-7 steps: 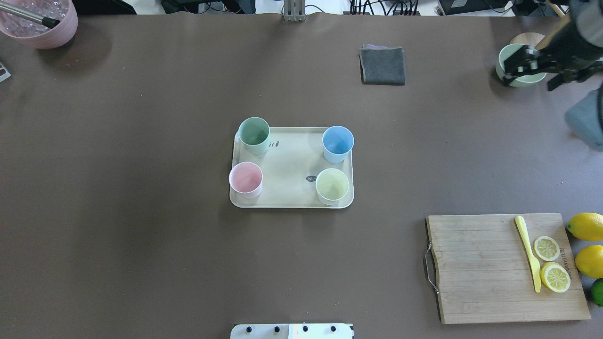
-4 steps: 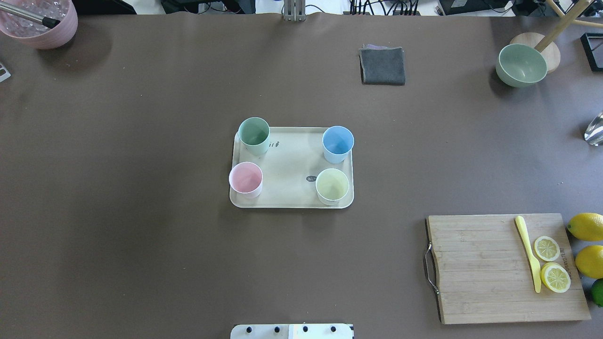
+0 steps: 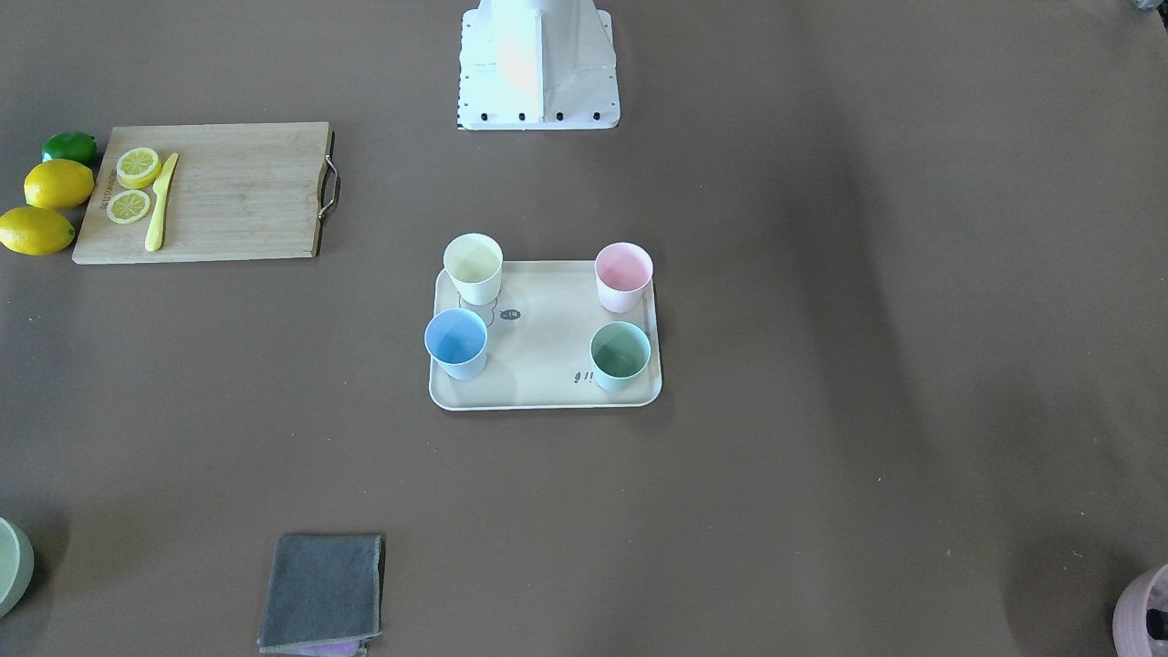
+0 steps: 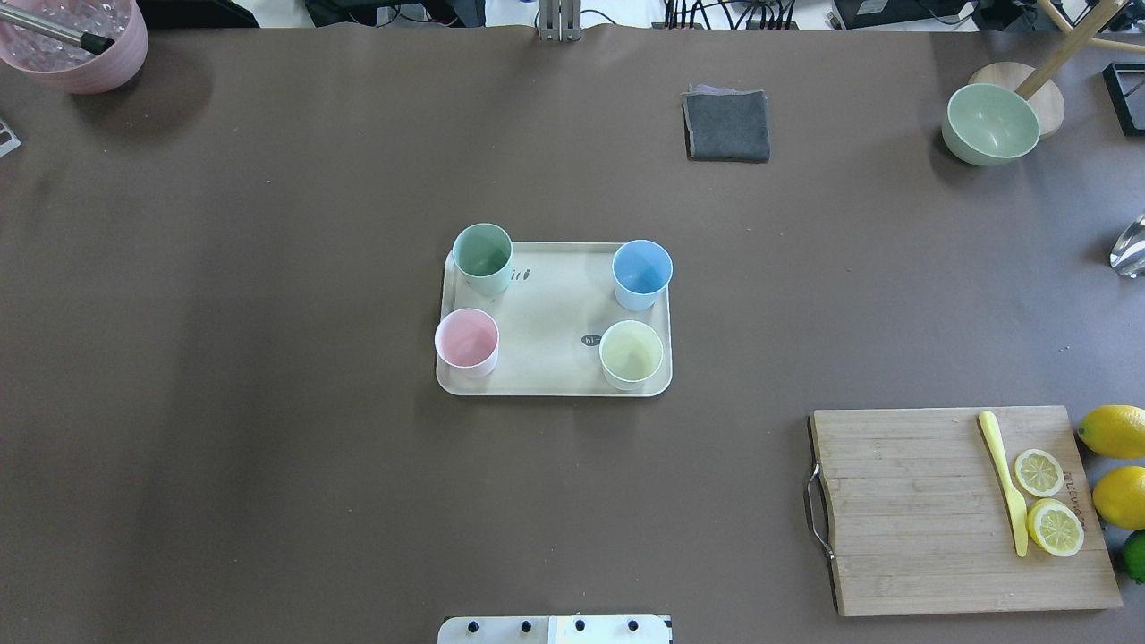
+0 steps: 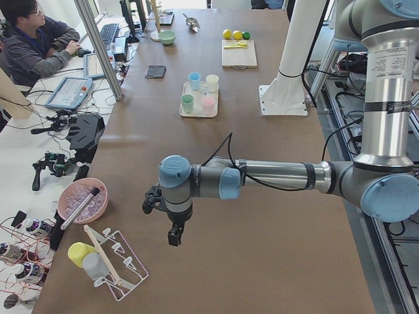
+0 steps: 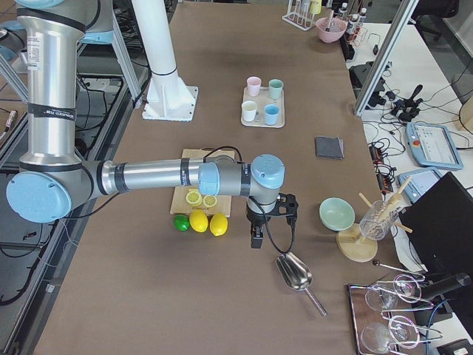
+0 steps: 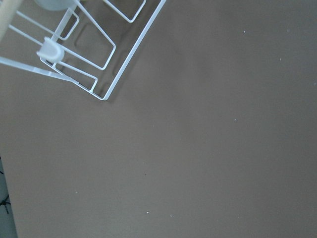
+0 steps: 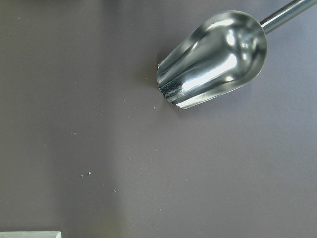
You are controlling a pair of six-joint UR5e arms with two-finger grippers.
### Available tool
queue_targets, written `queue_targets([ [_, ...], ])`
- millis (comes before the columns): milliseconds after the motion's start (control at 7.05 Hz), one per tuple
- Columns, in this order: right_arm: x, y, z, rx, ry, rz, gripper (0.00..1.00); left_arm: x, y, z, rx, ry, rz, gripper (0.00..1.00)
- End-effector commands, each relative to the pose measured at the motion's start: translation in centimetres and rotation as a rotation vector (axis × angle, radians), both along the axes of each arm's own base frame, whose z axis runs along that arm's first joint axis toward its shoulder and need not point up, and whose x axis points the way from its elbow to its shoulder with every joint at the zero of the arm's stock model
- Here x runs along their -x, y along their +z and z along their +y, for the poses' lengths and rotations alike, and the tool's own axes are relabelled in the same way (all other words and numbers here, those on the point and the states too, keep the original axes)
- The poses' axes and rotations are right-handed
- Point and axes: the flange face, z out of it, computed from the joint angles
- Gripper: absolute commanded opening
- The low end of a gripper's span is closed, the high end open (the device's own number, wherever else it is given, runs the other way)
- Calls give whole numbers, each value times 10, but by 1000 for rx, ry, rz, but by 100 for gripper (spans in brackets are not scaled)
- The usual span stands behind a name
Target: Place all cups on tray
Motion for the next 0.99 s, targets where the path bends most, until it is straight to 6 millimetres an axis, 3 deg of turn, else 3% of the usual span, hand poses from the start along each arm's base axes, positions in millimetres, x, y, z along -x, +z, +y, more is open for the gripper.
queue_targets([
  [0,0,4,2,11,1,4,100,-9,7,0,53,-44,127,98],
  [284,0,4,2,10,1,4,100,-9,5,4,53,-45,133,98],
  [709,0,4,2,10,1,4,100,-6,30,29,85,-44,108,98],
  [851,0,4,2,10,1,4,100,-3,22,25,63,-49,67,98],
])
